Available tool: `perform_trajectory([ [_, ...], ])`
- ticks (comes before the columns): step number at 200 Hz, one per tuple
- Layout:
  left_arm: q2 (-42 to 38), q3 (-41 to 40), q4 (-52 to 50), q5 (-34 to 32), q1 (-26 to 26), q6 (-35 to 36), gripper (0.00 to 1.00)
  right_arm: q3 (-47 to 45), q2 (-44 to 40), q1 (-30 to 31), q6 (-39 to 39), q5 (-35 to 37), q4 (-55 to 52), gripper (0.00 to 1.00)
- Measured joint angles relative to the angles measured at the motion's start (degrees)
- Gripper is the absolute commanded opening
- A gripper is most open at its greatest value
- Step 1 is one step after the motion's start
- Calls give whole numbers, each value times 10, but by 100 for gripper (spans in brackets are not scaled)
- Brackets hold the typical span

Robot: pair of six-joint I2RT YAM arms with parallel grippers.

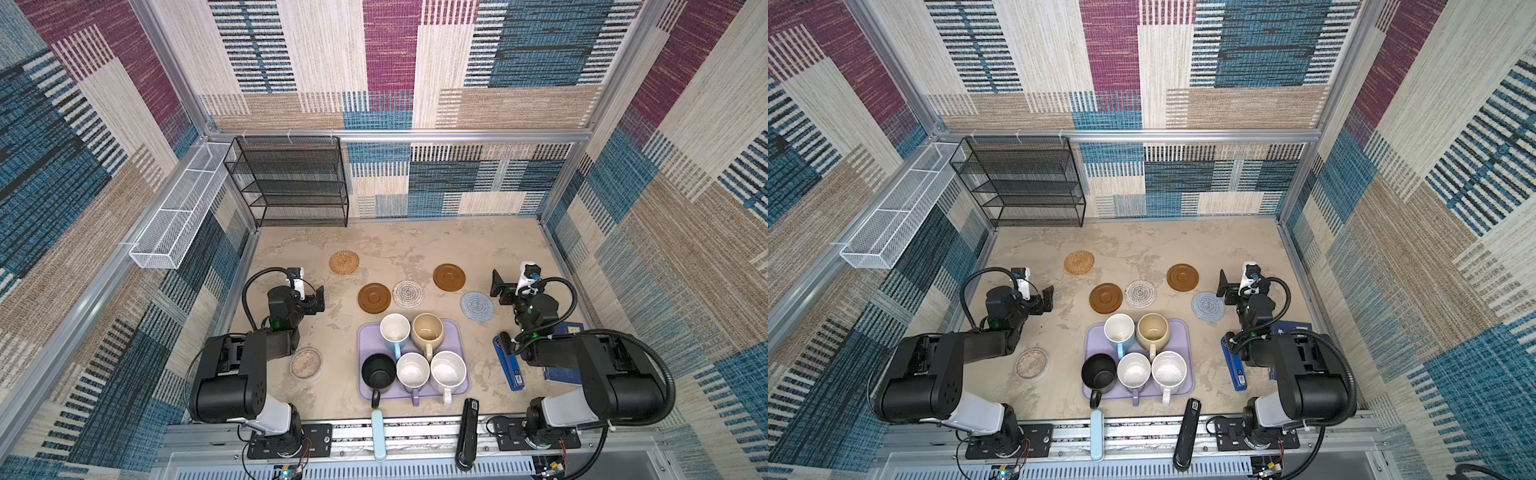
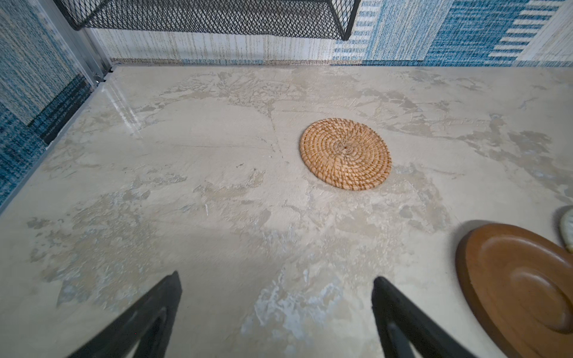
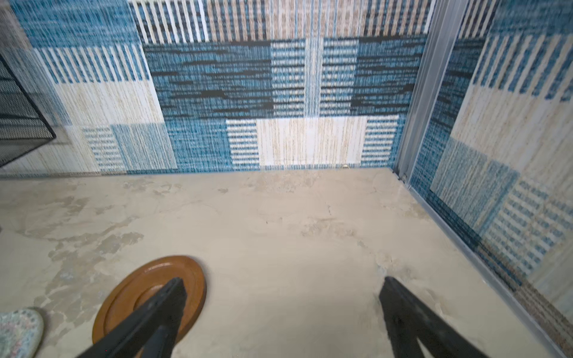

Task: Place cups on coasters
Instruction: Move the coaster to the middle-left of the table.

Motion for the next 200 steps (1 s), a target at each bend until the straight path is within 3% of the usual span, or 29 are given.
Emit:
perform_trajectory([
  [50,-95,37,-95,-34,0,-21,98,29,-88,0,14,-4,-124,100],
  [79,-145,101,-195,-44,0,-95,98,65,-153,0,63,10,-206,100],
  [91,-152,137,-222,-18,0,-132,98,78,-176,0,83,9,-236,100],
  [138,-146,205,-309,105,-3,-242,94,135,-200,0,129,-61,-334,100],
  [175,-101,297,-440,101,-39,-252,93,179,-160,3,171,-132,-381,100],
  [200,-49,359,-531,57,-76,-236,93,207,-118,15,188,-169,-408,100],
])
